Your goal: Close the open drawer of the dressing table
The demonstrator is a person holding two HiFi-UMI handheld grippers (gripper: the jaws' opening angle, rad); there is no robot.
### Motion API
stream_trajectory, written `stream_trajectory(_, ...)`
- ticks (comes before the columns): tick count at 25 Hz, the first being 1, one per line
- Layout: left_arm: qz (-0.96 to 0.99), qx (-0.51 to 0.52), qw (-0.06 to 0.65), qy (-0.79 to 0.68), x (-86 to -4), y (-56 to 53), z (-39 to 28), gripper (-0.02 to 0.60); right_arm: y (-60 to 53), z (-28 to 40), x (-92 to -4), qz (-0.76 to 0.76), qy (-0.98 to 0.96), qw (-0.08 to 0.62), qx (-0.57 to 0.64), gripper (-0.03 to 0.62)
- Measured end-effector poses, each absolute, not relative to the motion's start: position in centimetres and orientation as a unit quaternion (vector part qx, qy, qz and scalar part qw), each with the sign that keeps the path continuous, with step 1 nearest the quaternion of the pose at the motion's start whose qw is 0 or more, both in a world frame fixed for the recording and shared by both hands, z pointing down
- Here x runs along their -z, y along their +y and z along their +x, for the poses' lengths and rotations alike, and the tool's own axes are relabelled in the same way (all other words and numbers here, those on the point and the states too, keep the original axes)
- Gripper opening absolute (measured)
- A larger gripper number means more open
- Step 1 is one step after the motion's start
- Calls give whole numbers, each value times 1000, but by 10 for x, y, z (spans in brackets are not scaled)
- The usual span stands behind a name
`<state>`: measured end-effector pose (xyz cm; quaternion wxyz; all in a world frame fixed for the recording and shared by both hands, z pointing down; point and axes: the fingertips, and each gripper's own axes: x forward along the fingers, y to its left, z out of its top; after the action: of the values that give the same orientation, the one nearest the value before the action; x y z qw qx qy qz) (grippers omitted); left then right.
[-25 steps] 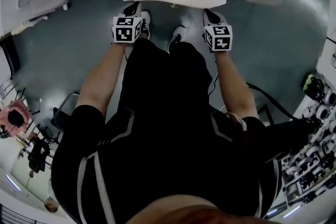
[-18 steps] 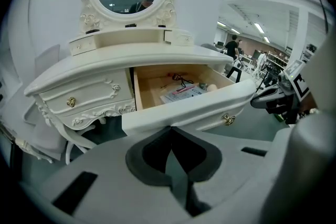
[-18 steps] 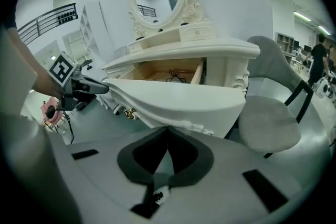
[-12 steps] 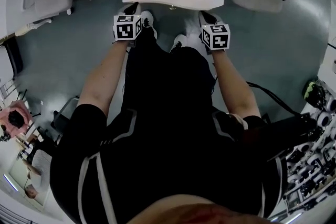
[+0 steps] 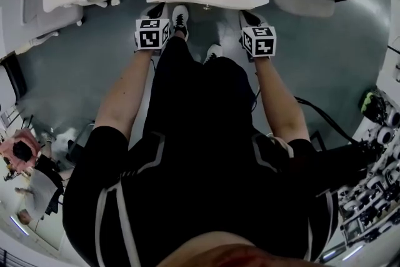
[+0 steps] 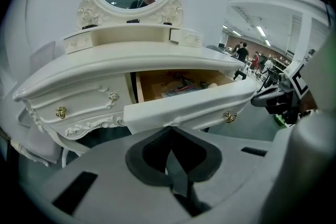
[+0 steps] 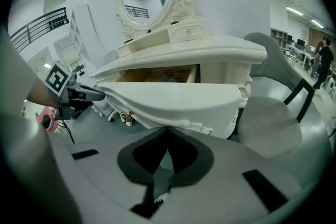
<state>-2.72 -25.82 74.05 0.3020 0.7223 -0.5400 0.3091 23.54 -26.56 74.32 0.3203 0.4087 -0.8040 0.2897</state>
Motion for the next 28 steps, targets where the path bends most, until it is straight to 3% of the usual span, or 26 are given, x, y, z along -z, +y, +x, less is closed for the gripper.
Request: stream_trajectory(28,755,-316,288,-496,-750,-335,-31,5,-347,223,-744,465,-780,278,-313,5)
